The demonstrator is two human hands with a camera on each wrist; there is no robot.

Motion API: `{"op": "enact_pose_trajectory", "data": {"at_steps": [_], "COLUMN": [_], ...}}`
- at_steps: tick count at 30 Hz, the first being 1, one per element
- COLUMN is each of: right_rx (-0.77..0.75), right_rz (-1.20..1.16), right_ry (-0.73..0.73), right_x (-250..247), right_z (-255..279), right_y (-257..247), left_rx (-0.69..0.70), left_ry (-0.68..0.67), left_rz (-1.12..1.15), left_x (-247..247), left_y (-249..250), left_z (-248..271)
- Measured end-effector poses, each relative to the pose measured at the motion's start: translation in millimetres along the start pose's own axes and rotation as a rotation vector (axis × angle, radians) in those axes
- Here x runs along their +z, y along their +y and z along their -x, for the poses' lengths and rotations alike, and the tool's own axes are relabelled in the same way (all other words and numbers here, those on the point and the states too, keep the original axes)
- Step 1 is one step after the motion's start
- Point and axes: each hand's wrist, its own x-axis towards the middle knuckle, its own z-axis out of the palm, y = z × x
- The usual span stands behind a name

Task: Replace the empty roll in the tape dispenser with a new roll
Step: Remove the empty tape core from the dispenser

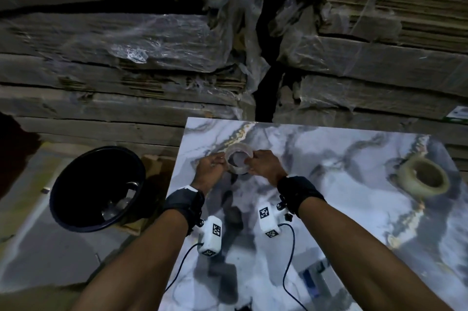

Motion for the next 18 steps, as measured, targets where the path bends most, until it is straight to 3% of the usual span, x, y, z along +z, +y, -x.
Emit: {"op": "enact_pose_trajectory", "data": {"at_steps": [13, 18], "right_rx": [-0.083, -0.049], "right_rz": [0.098, 0.087], "right_ry": [0.099, 0.08], "right_x": [26, 26], "right_z": [-21, -22], "right_y": [-18, -15], "left_rx": [0.047, 0.057], "left_ry": [-0.006, 0.001], "left_rz": [0.006, 0.002], "left_x": [-16, -16], "left_y": [12, 11], "left_z": [-14, -12]}}
